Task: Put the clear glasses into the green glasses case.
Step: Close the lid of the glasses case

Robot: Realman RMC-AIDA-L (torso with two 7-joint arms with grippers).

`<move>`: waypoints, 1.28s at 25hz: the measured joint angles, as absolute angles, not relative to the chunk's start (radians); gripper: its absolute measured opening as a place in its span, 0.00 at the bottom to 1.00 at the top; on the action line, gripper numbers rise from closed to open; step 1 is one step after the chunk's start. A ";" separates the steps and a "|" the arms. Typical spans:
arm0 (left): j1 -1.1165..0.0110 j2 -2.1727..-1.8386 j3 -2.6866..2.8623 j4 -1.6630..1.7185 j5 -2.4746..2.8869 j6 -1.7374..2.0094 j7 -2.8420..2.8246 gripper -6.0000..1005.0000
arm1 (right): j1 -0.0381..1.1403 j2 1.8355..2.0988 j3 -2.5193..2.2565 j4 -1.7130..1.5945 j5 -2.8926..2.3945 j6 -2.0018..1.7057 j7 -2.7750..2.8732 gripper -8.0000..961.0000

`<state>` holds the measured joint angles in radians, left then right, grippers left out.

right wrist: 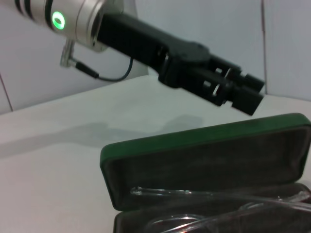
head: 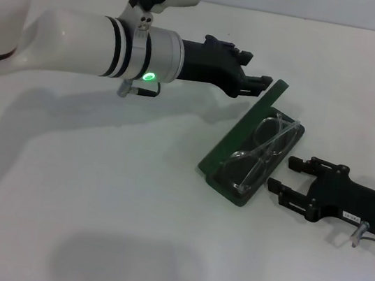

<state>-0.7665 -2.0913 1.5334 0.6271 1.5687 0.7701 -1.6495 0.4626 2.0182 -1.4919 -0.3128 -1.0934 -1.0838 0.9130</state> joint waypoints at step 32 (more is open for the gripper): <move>-0.620 -2.087 1.437 0.638 1.570 0.811 -1.628 0.61 | 0.500 2.028 -1.506 -0.320 -1.103 -1.057 0.896 0.63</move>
